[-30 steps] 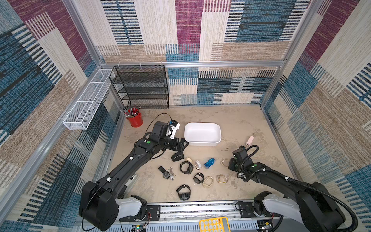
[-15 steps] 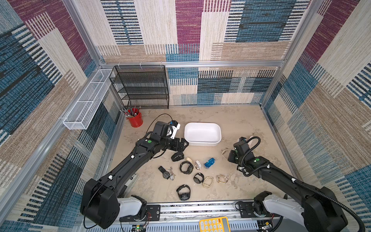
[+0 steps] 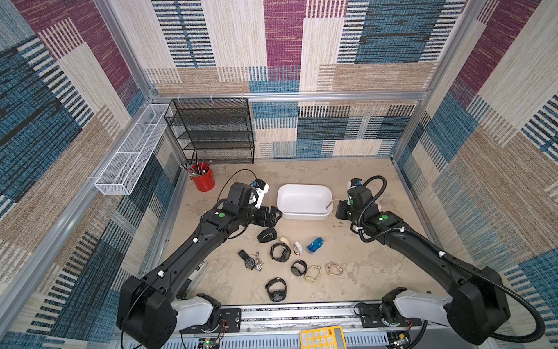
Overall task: Put the watch into the storage box
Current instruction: Pick up the item at the center of the board, then place the storage box down.
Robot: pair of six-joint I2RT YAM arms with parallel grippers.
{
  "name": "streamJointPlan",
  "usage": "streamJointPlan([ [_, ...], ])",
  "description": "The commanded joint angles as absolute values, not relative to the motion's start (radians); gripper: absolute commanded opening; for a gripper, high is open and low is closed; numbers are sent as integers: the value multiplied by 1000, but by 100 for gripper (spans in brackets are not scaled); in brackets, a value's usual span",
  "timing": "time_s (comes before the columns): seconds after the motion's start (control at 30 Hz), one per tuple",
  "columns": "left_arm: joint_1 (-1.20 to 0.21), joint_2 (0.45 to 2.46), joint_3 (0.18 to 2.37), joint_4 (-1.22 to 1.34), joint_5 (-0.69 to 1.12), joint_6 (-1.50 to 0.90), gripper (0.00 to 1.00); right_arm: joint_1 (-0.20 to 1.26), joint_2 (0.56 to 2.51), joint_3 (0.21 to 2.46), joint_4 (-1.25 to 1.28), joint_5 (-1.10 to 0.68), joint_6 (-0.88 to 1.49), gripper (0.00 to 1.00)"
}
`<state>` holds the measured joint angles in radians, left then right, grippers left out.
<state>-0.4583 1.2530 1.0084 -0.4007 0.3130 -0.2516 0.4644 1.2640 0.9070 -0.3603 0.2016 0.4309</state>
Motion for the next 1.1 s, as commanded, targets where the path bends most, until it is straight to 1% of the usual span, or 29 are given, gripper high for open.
streamJointPlan([
  [0.0, -459, 1219, 968, -335, 255, -327, 92, 474, 1324, 953, -258, 142, 383, 0],
  [0.17, -459, 1159, 886, -265, 193, -380, 92, 509, 1469, 1042, -211, 120, 333, 0],
  [0.47, -459, 1152, 843, -278, 170, -365, 92, 537, 1699, 1187, -174, 58, 263, 0],
  [1.07, -459, 1169, 801, -284, 152, -349, 92, 566, 1986, 1397, -150, 13, 239, 0],
])
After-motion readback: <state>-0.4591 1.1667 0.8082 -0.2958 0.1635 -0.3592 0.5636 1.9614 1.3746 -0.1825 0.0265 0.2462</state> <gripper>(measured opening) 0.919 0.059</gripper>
